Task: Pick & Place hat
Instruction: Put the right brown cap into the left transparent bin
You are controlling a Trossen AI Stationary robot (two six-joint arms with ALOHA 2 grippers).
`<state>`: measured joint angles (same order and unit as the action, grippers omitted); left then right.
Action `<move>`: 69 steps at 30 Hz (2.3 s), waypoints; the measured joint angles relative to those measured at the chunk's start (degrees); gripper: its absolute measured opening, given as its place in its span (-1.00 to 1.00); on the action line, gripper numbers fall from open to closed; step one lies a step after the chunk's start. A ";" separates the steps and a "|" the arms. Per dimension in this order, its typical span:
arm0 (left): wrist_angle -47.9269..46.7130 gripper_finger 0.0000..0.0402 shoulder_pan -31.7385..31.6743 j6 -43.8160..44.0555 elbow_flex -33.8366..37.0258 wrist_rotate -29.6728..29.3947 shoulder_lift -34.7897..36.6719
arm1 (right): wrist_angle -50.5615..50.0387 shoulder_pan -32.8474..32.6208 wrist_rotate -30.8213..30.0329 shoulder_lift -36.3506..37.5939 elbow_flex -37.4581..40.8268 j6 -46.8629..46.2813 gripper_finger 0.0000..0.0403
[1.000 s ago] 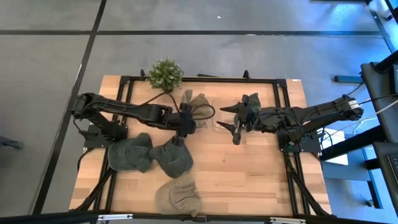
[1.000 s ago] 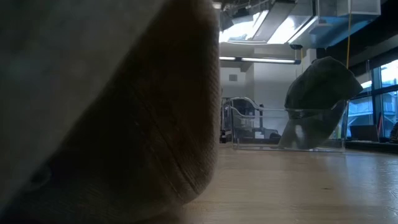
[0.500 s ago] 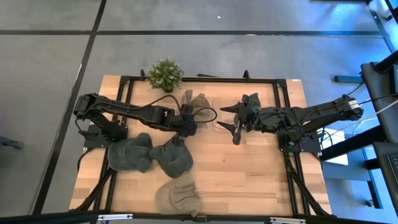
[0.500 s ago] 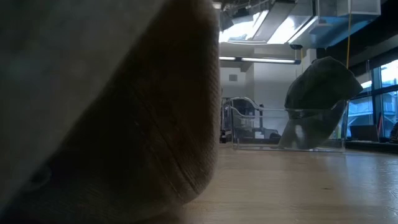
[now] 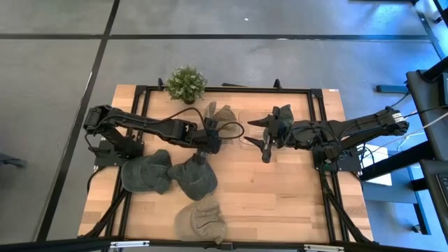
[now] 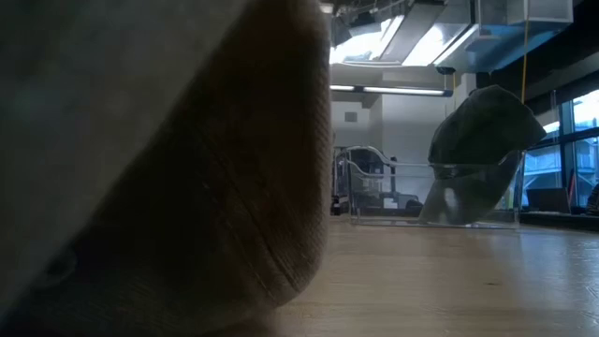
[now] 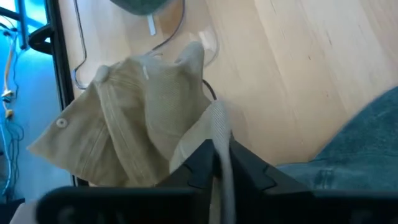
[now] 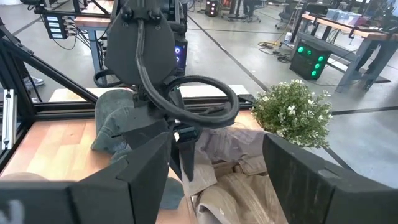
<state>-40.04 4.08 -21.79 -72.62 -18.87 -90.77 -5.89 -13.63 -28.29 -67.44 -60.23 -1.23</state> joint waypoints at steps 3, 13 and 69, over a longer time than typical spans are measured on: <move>-0.03 -0.96 0.00 -1.09 0.00 0.88 0.01 | 0.02 0.00 0.00 0.00 0.00 0.00 0.27; 2.25 -0.97 0.02 -10.05 0.02 6.37 -0.71 | 0.02 0.00 0.00 0.00 0.00 -0.02 0.27; -9.27 -0.36 -0.01 34.13 10.15 1.97 19.66 | -0.17 0.49 -0.16 0.00 0.00 1.57 0.27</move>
<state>-49.31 4.07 12.34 -62.47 -16.90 -71.11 -6.07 -13.14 -28.46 -67.44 -60.23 0.34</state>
